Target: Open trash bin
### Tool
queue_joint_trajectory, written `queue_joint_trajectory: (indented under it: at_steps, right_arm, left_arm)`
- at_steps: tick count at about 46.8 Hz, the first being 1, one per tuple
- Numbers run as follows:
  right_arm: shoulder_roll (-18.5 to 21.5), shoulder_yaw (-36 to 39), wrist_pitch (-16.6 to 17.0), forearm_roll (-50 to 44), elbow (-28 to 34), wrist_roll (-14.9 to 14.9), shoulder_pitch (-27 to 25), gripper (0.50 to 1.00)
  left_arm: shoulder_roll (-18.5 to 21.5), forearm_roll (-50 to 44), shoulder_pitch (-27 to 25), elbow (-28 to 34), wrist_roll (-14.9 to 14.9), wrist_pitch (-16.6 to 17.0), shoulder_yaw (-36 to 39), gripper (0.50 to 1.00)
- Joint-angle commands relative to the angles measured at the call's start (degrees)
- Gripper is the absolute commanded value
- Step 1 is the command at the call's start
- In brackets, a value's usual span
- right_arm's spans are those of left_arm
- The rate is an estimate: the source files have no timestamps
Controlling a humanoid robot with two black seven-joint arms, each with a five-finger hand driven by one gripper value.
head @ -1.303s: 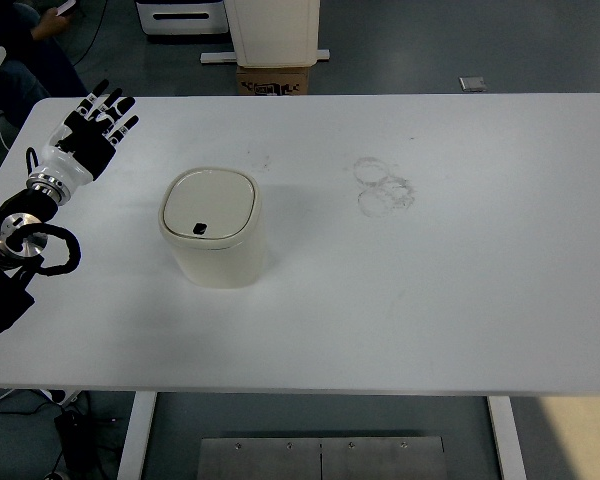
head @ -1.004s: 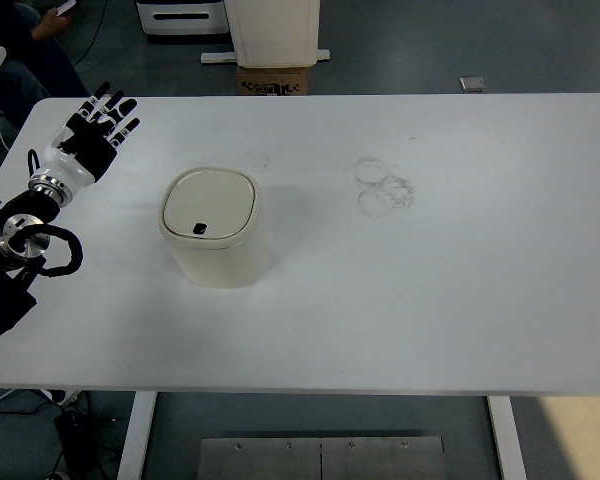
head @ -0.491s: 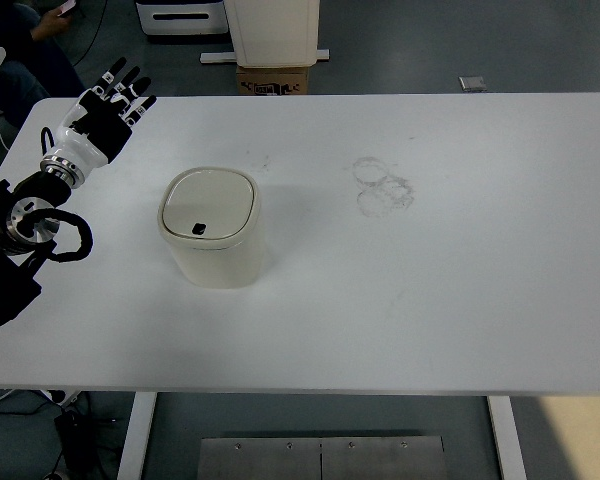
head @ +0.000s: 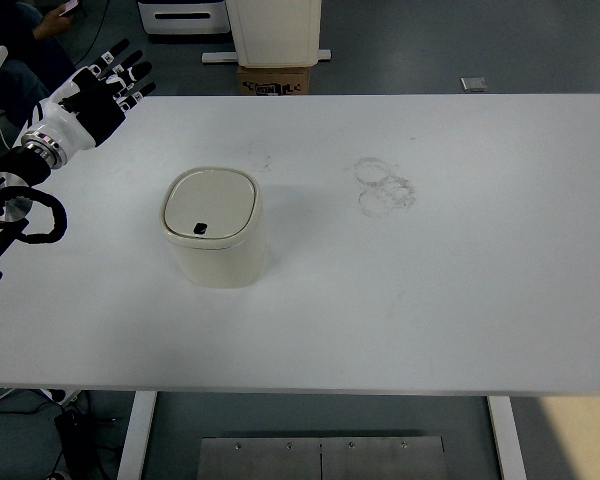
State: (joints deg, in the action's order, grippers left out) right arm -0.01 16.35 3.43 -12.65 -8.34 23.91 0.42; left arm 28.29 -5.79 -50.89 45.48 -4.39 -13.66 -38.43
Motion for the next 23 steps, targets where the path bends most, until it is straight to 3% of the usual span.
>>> queue_joint_trajectory:
  at_steps: [1, 12, 23]
  right_arm:
    - [0.01, -0.01, 0.00, 0.00, -0.01, -0.01, 0.02, 0.991]
    - [0.01, -0.01, 0.00, 0.00, -0.01, -0.01, 0.02, 0.991]
    - [0.01, -0.01, 0.00, 0.00, -0.01, -0.01, 0.02, 0.991]
  left_arm:
    - [2.20, 1.83, -0.35, 2.41, 1.40, -0.14, 0.98, 1.000]
    - [6.60, 4.73, -2.99, 6.54, 3.69, -0.05, 2.39, 1.000]
    - [11.44, 15.45, -7.03, 13.14, 6.15, 0.04, 4.50, 1.000]
